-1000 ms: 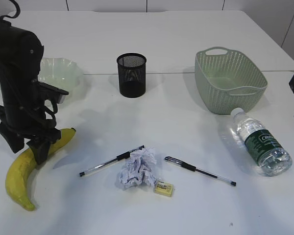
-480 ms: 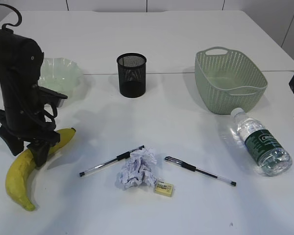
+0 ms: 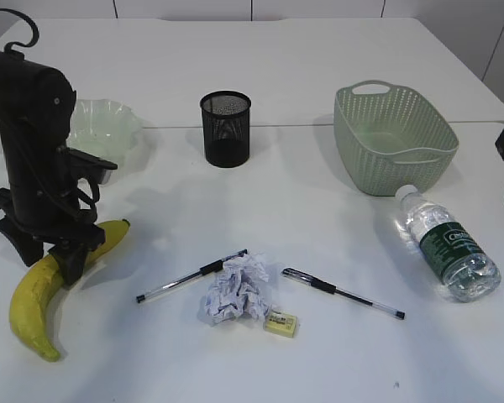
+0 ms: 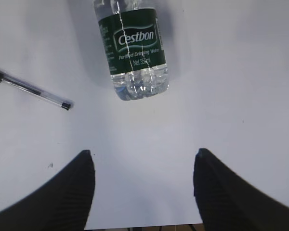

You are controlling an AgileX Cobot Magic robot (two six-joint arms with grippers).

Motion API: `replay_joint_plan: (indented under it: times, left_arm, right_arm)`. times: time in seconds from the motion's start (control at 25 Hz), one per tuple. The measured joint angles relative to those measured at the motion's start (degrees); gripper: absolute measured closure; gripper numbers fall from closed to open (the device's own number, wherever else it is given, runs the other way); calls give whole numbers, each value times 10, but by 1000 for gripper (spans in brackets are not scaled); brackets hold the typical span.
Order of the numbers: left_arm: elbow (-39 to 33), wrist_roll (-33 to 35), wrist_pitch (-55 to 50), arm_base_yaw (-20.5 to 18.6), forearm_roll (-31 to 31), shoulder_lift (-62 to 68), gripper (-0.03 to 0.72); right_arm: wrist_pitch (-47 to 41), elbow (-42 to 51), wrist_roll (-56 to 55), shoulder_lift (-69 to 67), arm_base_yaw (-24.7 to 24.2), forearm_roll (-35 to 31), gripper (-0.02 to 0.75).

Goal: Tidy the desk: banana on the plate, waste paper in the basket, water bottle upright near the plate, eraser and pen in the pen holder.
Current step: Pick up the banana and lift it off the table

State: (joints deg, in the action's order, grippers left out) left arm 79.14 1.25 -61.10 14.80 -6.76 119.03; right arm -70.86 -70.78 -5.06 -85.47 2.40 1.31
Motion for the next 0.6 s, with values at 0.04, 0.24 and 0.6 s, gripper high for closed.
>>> replay_joint_plan:
  times: [0.04,0.24,0.6]
  left_arm:
    - [0,0,0,0,0,1,200]
    - [0,0,0,0,1,10,233]
    - [1,0,0,0,-4,10,470]
  right_arm:
    - [0,0,0,0,0,0,255]
    - [0,0,0,0,0,0,254]
    - [0,0,5,0,0,0,255]
